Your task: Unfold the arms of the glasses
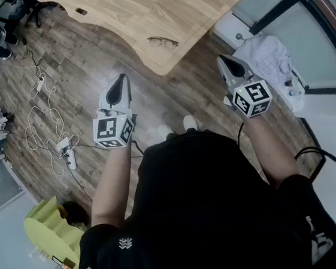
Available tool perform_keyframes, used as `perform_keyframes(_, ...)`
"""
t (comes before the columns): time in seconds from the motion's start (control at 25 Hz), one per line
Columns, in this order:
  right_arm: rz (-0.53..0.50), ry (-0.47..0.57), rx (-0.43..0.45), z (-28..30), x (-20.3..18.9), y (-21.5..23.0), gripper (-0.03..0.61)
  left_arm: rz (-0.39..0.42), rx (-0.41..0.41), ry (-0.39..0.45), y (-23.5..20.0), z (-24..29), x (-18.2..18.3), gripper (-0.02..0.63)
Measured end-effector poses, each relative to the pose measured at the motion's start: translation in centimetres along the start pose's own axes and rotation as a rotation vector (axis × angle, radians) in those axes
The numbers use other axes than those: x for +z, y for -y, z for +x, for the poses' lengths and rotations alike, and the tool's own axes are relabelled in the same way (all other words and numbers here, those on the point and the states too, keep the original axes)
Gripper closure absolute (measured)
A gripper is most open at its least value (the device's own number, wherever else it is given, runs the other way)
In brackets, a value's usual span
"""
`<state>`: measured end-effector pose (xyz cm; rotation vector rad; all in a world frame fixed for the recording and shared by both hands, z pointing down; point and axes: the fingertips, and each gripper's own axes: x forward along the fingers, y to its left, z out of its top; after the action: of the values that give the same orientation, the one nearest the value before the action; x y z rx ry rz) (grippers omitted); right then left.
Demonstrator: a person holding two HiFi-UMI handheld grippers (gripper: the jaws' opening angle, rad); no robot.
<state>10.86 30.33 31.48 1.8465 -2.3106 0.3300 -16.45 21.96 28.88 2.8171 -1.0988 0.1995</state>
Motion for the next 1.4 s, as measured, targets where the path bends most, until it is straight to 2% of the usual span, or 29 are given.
perform_keyframes(0.4, -0.016, -0.016, -0.014, 0.5, -0.4, -2.1, 0.578, 0.001, -0.018, 0.015, -1.2, -0.7, 0.4, 0.607)
perform_keyframes(0.64, 0.066, 0.031, -0.036, 1.3, -0.1, -3.9, 0.578, -0.006, -0.015, 0.030, -3.4, -1.3, 0.6, 0.607)
perform_keyframes(0.88, 0.076, 0.030, -0.033, 2.5, -0.7, -6.4, 0.578, -0.001, -0.052, 0.029, -4.7, -1.8, -0.3, 0.607)
perform_keyframes(1.16, 0.089, 0.014, 0.006, 4.5, -0.9, -6.7, 0.578, -0.008, -0.061, 0.008, -5.5, -1.0, -1.2, 0.607)
perform_keyframes(1.4, 0.093, -0.003, 0.073, 9.2, -0.6, -5.4, 0.578, -0.006, -0.026, -0.013, -6.4, 1.4, -1.4, 0.607)
